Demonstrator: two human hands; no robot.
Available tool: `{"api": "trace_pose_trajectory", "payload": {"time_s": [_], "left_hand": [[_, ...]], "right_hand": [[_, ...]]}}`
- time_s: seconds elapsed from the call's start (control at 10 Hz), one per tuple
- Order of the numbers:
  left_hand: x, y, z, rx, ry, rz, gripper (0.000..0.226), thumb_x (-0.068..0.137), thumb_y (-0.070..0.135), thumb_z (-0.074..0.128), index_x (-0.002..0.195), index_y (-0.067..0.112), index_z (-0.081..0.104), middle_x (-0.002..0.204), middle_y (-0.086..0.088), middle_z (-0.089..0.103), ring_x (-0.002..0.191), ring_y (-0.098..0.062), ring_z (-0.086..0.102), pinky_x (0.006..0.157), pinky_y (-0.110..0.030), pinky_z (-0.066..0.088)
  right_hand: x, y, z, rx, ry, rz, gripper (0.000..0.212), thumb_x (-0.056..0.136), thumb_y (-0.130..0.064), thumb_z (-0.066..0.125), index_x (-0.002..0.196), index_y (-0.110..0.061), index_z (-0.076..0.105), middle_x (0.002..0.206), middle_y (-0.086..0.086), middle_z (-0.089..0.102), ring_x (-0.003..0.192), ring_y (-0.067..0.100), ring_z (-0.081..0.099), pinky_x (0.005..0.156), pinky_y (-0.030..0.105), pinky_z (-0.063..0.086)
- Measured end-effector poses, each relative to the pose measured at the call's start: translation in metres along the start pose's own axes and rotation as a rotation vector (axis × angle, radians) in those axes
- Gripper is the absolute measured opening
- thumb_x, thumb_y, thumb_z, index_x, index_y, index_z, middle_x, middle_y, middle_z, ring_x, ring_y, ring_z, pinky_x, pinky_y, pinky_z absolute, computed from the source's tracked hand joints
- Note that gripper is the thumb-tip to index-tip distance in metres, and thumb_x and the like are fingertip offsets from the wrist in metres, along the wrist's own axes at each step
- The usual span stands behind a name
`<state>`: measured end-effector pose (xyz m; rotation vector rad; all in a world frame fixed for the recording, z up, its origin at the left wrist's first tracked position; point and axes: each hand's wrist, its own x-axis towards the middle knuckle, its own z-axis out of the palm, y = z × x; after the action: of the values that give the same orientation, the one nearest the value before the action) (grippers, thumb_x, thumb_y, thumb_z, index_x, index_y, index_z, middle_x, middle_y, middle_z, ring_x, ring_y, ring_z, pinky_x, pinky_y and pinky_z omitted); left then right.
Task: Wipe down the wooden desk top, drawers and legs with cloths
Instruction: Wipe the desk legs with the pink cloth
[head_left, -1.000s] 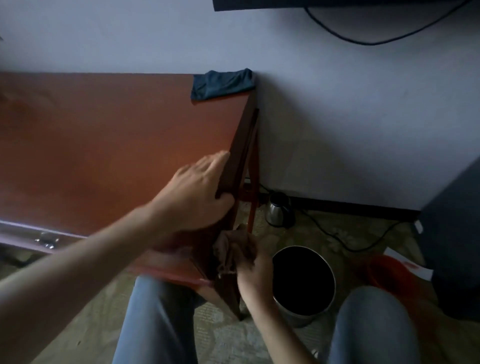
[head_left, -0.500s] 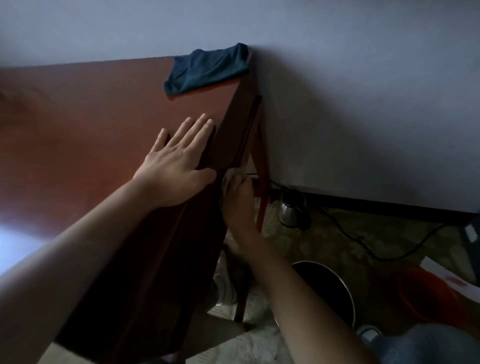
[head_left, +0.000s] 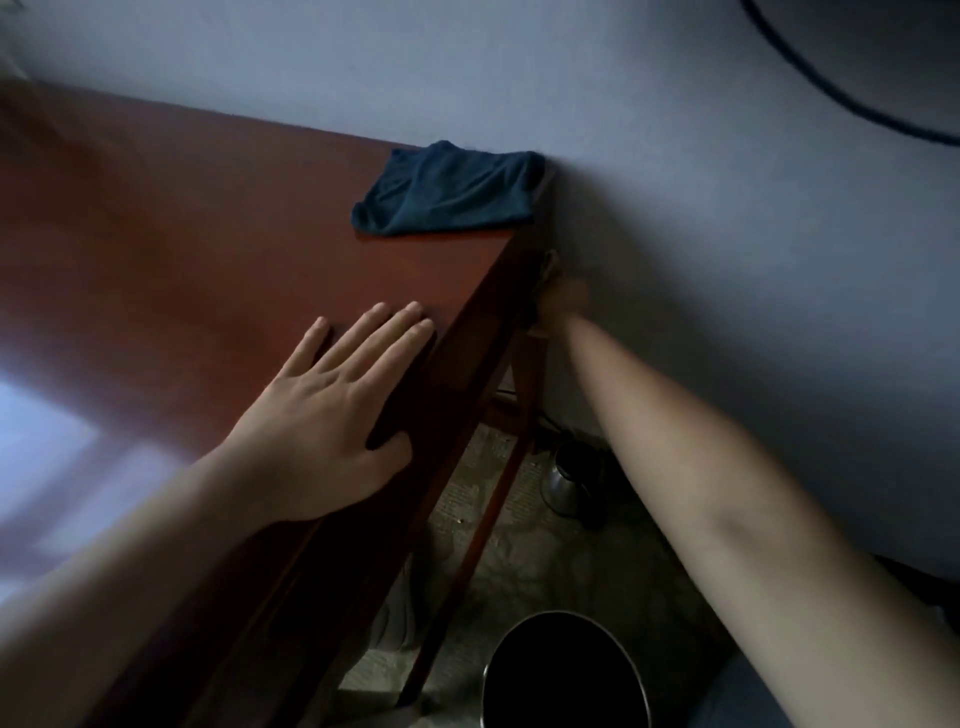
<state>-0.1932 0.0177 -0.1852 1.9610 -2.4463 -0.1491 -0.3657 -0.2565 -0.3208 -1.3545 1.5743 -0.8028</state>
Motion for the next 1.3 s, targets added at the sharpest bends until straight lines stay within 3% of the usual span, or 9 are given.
{"api": "trace_pose_trajectory", "payload": {"time_s": [0.2, 0.4, 0.5, 0.7, 0.8, 1.0, 1.1, 1.2, 1.3], "left_hand": [[0.028, 0.051, 0.007, 0.324, 0.165, 0.011, 0.085, 0.08, 0.037, 0.037, 0.158, 0.002, 0.03, 0.168, -0.018, 0.024, 0.157, -0.035, 0.02, 0.125, -0.056, 0.022], [0.083, 0.097, 0.072, 0.666, -0.056, -0.147, 0.07, 0.106, 0.034, 0.01, 0.158, -0.009, -0.008, 0.166, -0.031, -0.015, 0.155, -0.045, -0.014, 0.124, -0.055, -0.015], [0.084, 0.089, 0.111, 1.001, -0.074, -0.225, 0.089, 0.109, 0.05, 0.022, 0.15, -0.017, -0.02, 0.156, -0.043, -0.027, 0.148, -0.056, -0.022, 0.119, -0.064, -0.017], [0.089, 0.088, 0.129, 1.211, -0.052, -0.238, 0.073, 0.093, 0.021, 0.003, 0.154, -0.013, -0.016, 0.16, -0.041, -0.02, 0.153, -0.051, -0.011, 0.123, -0.059, -0.007], [0.09, 0.087, 0.135, 1.27, -0.045, -0.222, 0.074, 0.09, 0.022, -0.002, 0.155, -0.013, -0.015, 0.161, -0.04, -0.02, 0.152, -0.053, -0.011, 0.124, -0.059, -0.005], [0.092, 0.081, 0.14, 1.335, -0.078, -0.218, 0.08, 0.09, 0.03, 0.006, 0.156, -0.009, -0.017, 0.162, -0.035, -0.024, 0.15, -0.058, -0.015, 0.121, -0.066, -0.011], [0.093, 0.078, 0.144, 1.306, -0.045, -0.214, 0.084, 0.097, 0.042, 0.015, 0.157, -0.008, -0.014, 0.164, -0.034, -0.021, 0.151, -0.057, -0.013, 0.121, -0.067, -0.011], [0.096, 0.074, 0.148, 1.283, -0.016, -0.197, 0.088, 0.1, 0.051, 0.017, 0.157, -0.01, -0.012, 0.164, -0.035, -0.019, 0.154, -0.05, -0.011, 0.124, -0.063, -0.007], [0.096, 0.074, 0.146, 1.277, -0.045, -0.199, 0.083, 0.102, 0.047, 0.011, 0.157, -0.011, -0.01, 0.163, -0.036, -0.018, 0.155, -0.048, -0.01, 0.125, -0.059, -0.005]], "right_hand": [[0.013, 0.022, -0.013, -0.187, -0.037, -0.072, 0.041, 0.111, -0.023, 0.036, 0.14, -0.003, 0.056, 0.139, 0.016, 0.06, 0.125, 0.031, 0.06, 0.084, 0.028, 0.051], [-0.007, 0.074, -0.028, -0.117, -0.081, -0.147, 0.027, 0.1, -0.022, 0.055, 0.117, -0.002, 0.059, 0.105, 0.014, 0.062, 0.084, 0.019, 0.057, 0.068, 0.018, 0.045], [-0.008, 0.106, -0.015, -0.245, -0.181, -0.543, 0.032, 0.078, -0.013, 0.062, 0.109, -0.003, 0.059, 0.107, 0.013, 0.06, 0.086, 0.015, 0.057, 0.075, 0.029, 0.046], [0.044, 0.125, 0.007, -0.605, 0.244, -1.801, 0.025, 0.105, -0.012, 0.056, 0.092, -0.007, 0.077, 0.095, 0.012, 0.073, 0.091, 0.031, 0.068, 0.086, 0.042, 0.058], [0.092, 0.143, 0.019, -0.948, 0.207, -1.925, 0.018, 0.088, -0.006, 0.075, 0.106, -0.004, 0.076, 0.111, 0.013, 0.075, 0.104, 0.031, 0.069, 0.104, 0.045, 0.052], [0.108, 0.22, 0.034, -1.544, 0.08, -1.73, 0.061, 0.094, -0.02, 0.059, 0.149, 0.003, 0.044, 0.156, 0.017, 0.045, 0.147, 0.033, 0.029, 0.128, 0.041, -0.002], [0.114, 0.273, 0.056, -1.537, 0.001, -1.487, 0.077, 0.106, -0.052, 0.04, 0.163, -0.015, 0.004, 0.171, 0.012, -0.004, 0.158, 0.025, -0.009, 0.119, 0.012, -0.008], [0.115, 0.293, 0.071, -1.892, -0.183, -1.491, 0.076, 0.104, -0.055, 0.039, 0.164, -0.017, 0.012, 0.171, 0.01, 0.004, 0.158, 0.032, -0.005, 0.121, 0.039, -0.026], [0.098, 0.243, 0.052, -1.776, -0.196, -1.529, 0.046, 0.095, -0.049, 0.06, 0.137, -0.031, 0.065, 0.142, -0.01, 0.061, 0.143, 0.016, 0.044, 0.119, 0.056, -0.025]]}}
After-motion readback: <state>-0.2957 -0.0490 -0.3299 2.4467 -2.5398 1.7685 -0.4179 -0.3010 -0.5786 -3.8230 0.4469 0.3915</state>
